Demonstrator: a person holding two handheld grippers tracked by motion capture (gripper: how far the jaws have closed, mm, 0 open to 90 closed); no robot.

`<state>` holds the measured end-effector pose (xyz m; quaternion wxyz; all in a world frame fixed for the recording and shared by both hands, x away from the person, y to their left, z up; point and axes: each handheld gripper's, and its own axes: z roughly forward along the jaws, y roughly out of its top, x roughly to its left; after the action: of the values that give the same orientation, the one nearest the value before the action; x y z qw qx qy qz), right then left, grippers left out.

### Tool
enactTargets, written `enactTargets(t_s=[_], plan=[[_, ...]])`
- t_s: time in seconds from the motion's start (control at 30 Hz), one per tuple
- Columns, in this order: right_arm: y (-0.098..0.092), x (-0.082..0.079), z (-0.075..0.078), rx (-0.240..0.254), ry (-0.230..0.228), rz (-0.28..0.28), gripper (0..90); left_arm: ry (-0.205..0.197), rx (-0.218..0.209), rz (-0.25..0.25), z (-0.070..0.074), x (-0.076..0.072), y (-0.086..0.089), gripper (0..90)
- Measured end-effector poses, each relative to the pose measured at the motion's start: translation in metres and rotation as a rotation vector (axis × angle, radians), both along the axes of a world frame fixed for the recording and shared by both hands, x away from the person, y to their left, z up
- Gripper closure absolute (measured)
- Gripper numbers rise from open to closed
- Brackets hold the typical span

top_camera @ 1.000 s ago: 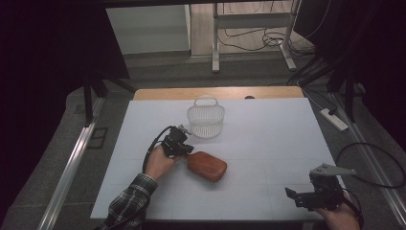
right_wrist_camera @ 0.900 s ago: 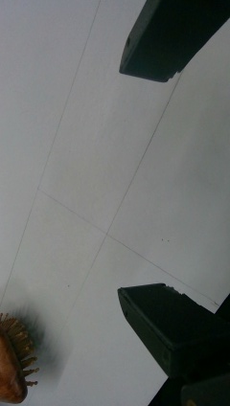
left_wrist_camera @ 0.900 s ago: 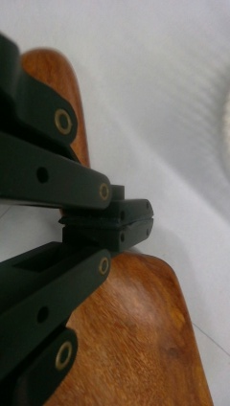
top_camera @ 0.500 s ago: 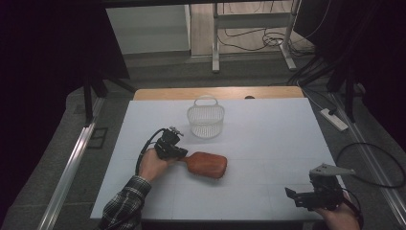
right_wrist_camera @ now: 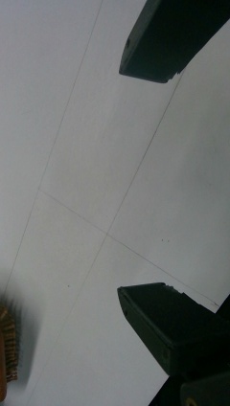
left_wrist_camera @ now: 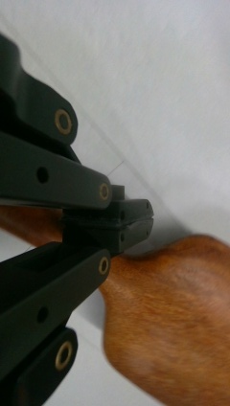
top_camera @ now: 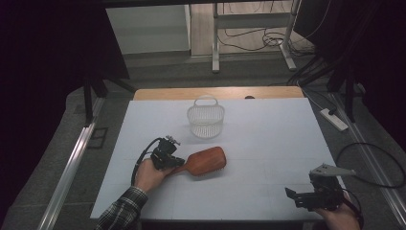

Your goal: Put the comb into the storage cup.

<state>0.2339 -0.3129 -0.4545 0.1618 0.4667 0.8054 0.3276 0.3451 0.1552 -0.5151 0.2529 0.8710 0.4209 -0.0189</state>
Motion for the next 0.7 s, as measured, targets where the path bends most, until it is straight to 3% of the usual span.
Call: enactTargets(t_s=[0.5, 0.7], plan=[[0.001, 0.0, 0.0, -0.007, 0.0, 0.004, 0.5, 0.002, 0.009, 0.038, 0.004, -0.03, -0.003, 88.9], [0.001, 0.0, 0.0, -0.007, 0.0, 0.007, 0.5, 0.003, 0.032, 0.033, 0.004, -0.043, -0.007, 88.9]])
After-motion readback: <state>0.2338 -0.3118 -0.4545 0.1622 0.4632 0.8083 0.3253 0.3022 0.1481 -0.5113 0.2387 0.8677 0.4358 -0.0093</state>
